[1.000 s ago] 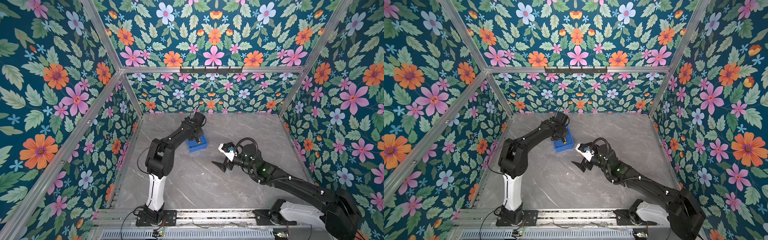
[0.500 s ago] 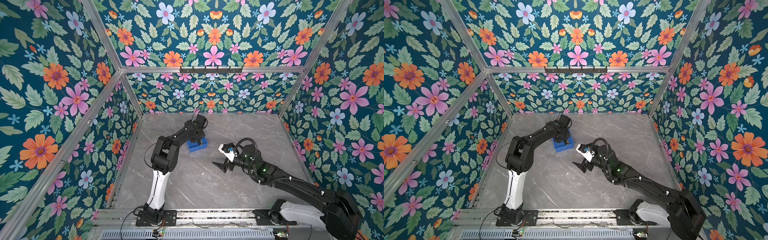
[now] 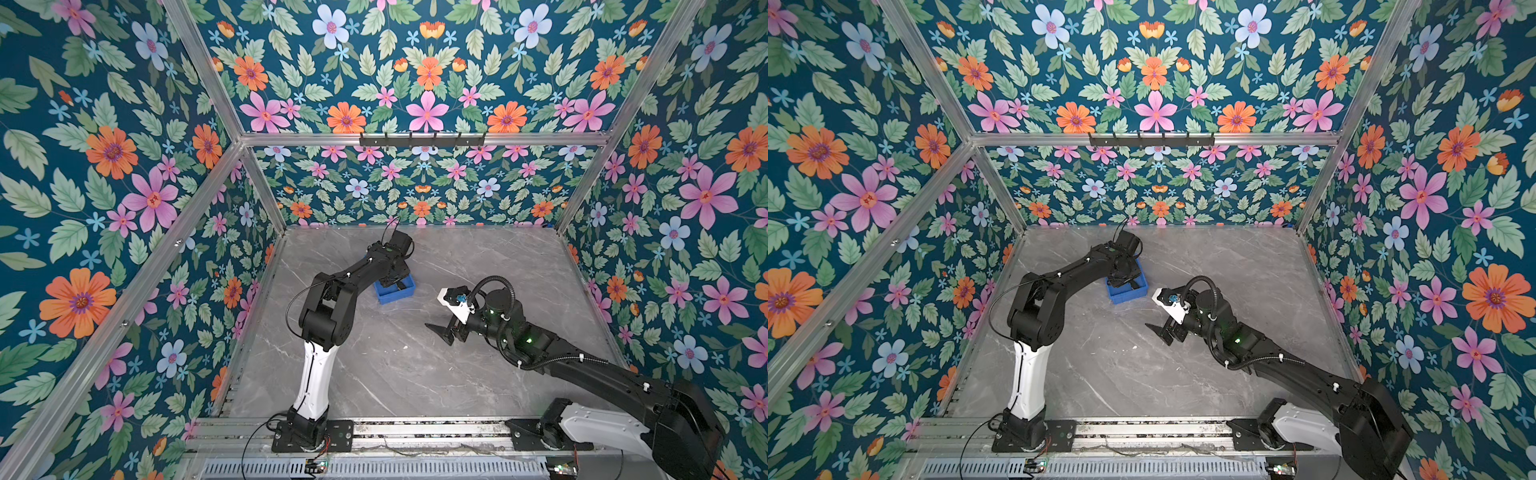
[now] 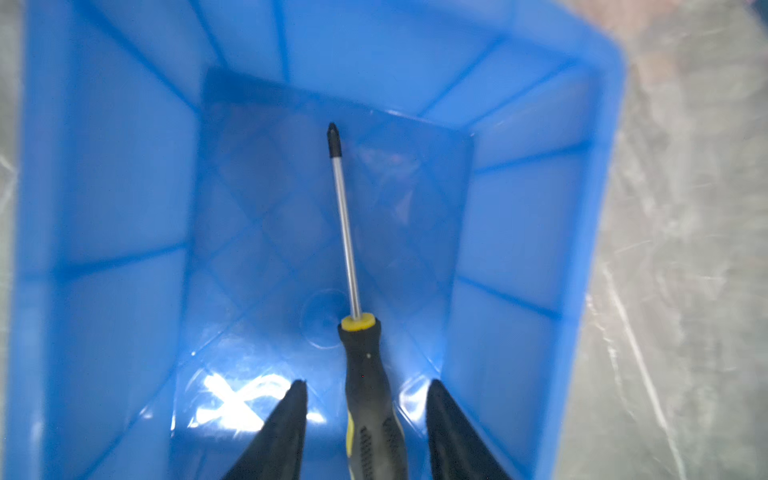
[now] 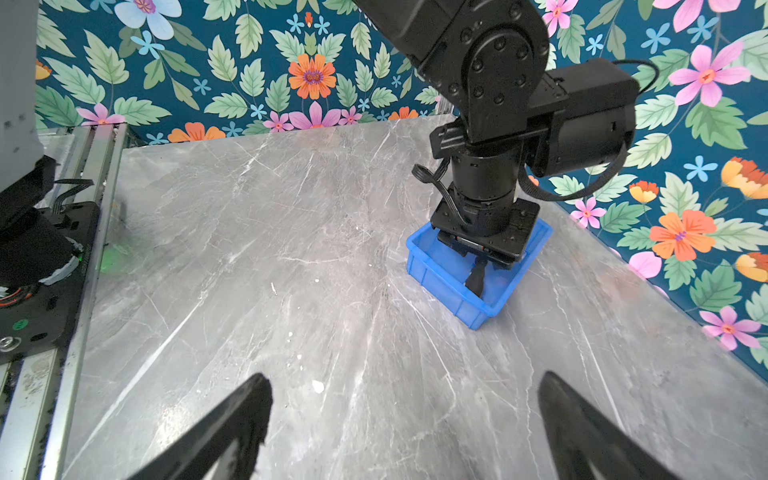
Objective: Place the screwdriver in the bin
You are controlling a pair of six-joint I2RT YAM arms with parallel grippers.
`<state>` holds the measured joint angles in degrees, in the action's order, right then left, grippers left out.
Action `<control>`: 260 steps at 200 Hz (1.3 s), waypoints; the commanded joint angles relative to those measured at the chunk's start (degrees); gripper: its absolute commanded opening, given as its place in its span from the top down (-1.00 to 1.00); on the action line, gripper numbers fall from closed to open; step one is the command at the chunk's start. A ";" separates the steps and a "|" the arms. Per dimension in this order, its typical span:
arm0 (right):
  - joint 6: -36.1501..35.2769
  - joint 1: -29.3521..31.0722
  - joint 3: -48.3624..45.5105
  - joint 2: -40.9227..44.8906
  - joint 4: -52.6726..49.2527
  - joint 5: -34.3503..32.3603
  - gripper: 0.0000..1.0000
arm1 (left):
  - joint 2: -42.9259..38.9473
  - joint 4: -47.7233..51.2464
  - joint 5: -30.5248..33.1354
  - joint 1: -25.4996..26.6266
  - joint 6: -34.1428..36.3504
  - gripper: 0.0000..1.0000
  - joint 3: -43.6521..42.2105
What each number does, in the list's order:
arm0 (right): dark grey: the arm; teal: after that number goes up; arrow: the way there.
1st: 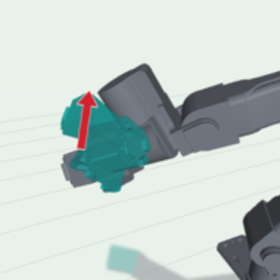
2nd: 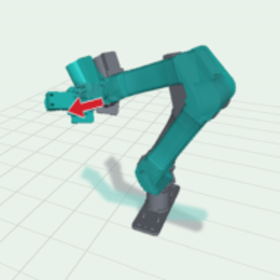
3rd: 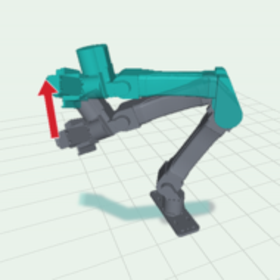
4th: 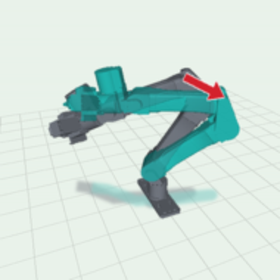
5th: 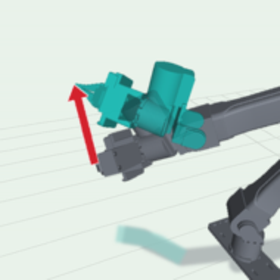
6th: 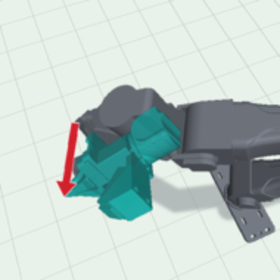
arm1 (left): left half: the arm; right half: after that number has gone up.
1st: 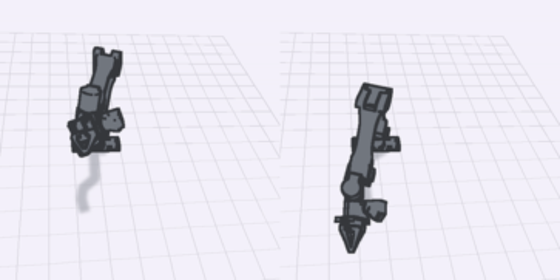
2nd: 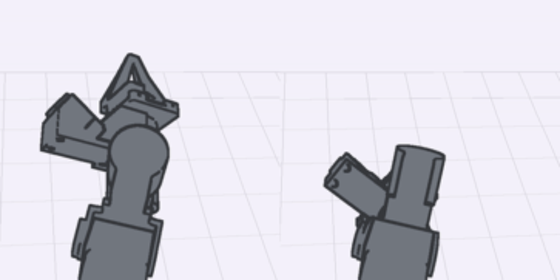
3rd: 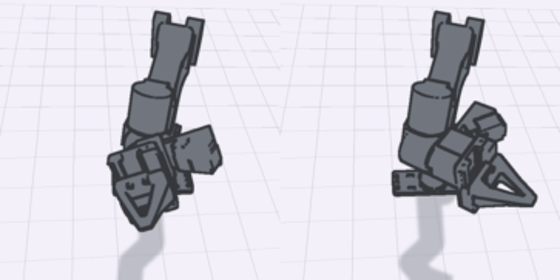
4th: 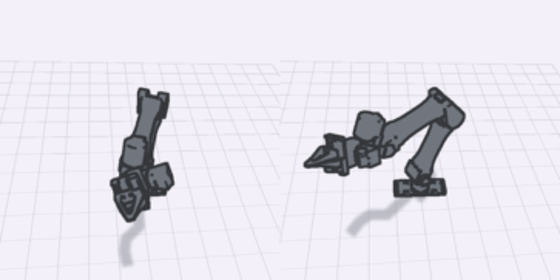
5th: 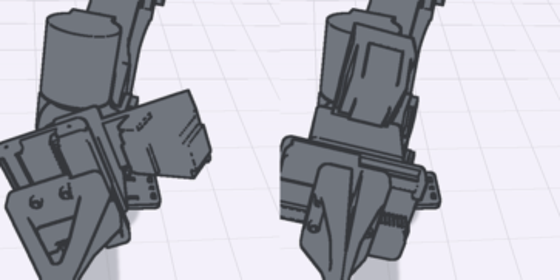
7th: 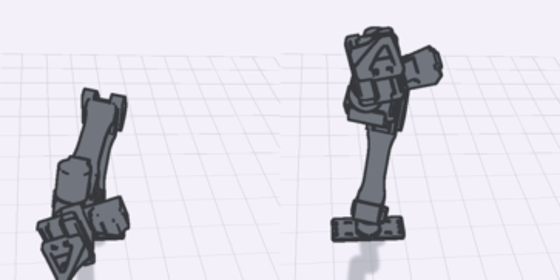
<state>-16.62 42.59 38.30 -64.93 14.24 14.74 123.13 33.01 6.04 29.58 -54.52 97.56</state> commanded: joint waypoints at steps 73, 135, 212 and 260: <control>0.14 -0.72 -1.37 -0.50 4.49 -3.04 -0.99 | -14.38 -3.44 0.84 0.01 -1.47 -0.59 -5.98; 1.22 -0.98 -1.61 -0.66 7.08 -2.94 -0.99 | -28.64 -9.37 10.12 -0.01 4.63 -1.00 -18.81; 4.69 -6.06 -6.17 3.80 9.52 -4.82 -0.99 | -47.30 -32.29 19.64 -0.06 27.34 -0.99 -45.11; 6.34 -15.06 -11.39 8.51 9.25 -10.79 -0.99 | -56.23 -54.13 18.53 -0.47 43.94 -0.99 -63.47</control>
<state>-10.74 29.95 28.34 -58.28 22.31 8.36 69.76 -5.96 23.88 29.43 -21.82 40.29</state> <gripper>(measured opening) 0.993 0.995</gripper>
